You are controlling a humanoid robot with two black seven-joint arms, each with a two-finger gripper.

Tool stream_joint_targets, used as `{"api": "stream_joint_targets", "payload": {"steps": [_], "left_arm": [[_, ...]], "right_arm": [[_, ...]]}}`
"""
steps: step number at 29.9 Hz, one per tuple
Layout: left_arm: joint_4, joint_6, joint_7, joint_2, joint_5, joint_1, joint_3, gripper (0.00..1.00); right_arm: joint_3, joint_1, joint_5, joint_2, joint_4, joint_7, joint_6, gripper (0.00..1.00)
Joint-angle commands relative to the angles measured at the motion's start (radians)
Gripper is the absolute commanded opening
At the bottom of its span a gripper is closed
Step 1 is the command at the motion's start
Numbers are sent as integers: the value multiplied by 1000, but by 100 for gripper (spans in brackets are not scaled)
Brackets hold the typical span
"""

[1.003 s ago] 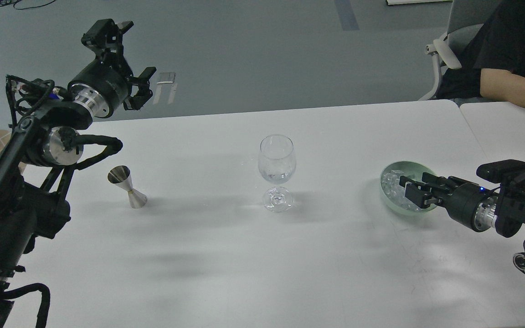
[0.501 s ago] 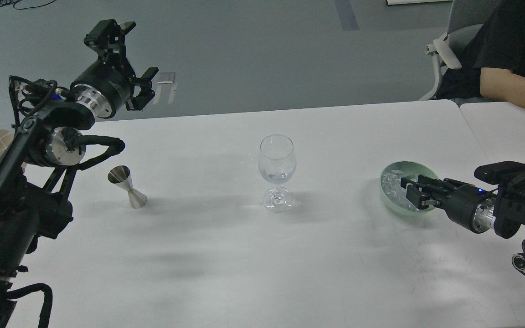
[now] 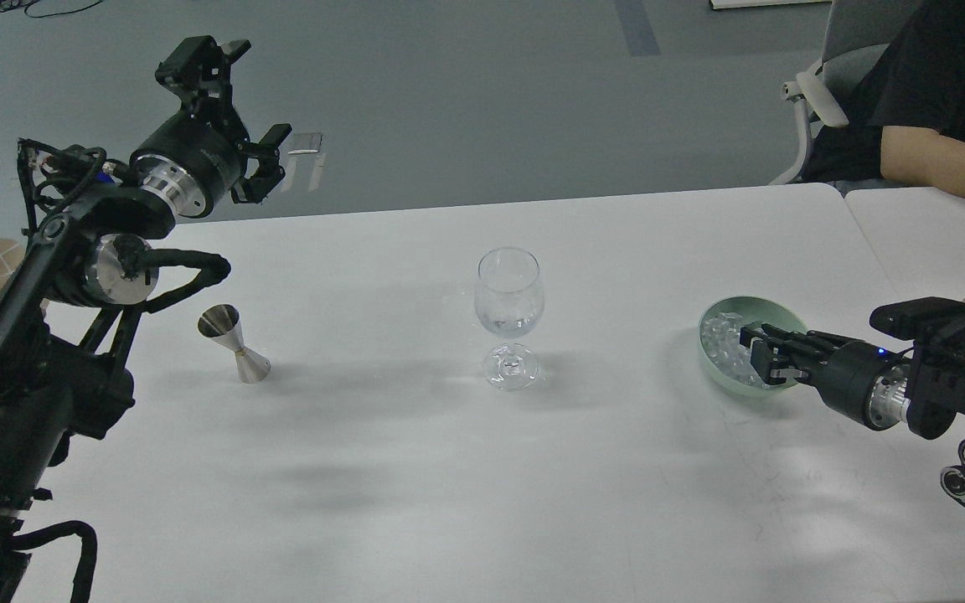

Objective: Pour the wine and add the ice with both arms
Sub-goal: 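Close the right gripper on ice cubes in the bowl, then carry the ice with the right gripper above the wine glass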

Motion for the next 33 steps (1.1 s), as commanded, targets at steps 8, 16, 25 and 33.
{"api": "stream_joint_targets", "payload": {"steps": [8, 16, 25, 33], "left_arm": [[-1, 1, 0, -1, 2, 0, 0, 98], [-11, 1, 2, 0, 0, 0, 0, 98], [-11, 1, 2, -2, 3, 0, 0, 98], [-11, 3, 2, -3, 3, 3, 2, 98]], "right_arm": [[3, 26, 9, 0, 9, -2, 1, 0], [12, 101, 20, -44, 113, -2, 3, 0], [0, 321, 41, -55, 175, -12, 53, 0], [-233, 604, 106, 29, 169, -12, 92, 0]]}}
